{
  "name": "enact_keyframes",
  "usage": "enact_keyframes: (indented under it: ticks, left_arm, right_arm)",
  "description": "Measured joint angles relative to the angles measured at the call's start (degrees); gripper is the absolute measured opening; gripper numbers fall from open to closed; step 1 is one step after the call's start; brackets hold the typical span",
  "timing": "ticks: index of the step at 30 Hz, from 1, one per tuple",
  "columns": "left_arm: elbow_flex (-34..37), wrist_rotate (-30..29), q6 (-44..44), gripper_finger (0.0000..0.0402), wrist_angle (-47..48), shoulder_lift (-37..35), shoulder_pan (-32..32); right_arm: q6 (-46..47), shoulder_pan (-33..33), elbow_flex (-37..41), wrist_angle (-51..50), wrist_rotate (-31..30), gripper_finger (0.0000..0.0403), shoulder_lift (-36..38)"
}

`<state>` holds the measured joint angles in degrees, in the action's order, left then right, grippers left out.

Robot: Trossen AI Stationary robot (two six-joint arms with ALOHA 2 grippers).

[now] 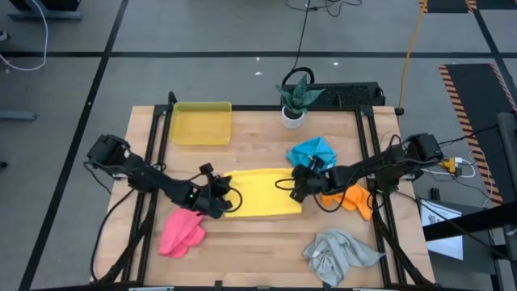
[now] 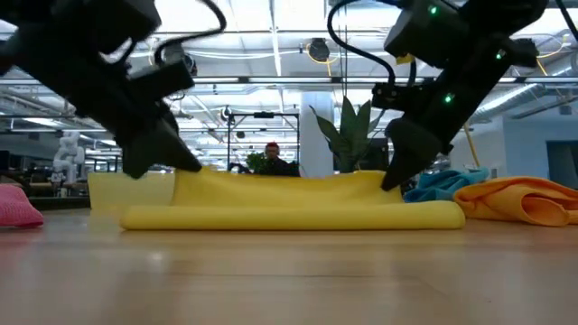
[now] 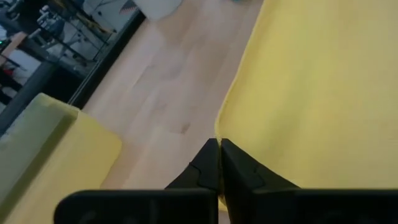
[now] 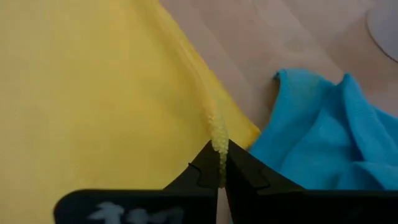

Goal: Fold microfiber towels
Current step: Fold the yellow microfiber cloth

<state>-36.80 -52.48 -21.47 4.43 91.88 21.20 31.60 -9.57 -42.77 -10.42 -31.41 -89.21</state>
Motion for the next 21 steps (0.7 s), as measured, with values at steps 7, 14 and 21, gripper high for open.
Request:
enact_keyframes:
  ticks: [7,14,21]
  left_arm:
    - [0.0,0.5,-1.1,0.0024,-0.2,1.3,-1.3]
    - [0.0,0.0,0.8,0.0008,0.0,1.3,-1.0]
    - [0.0,-0.1,-1.7,0.0006,0.2,1.3,-2.4]
  right_arm:
    - [-2.7,1.5,3.9,7.3,0.1,0.0033,0.0]
    - [-6.7,3.1,4.9,12.5,0.1,0.0052,0.0]
    - [-7.1,5.0,5.0,12.5,0.0,0.0023,0.0]
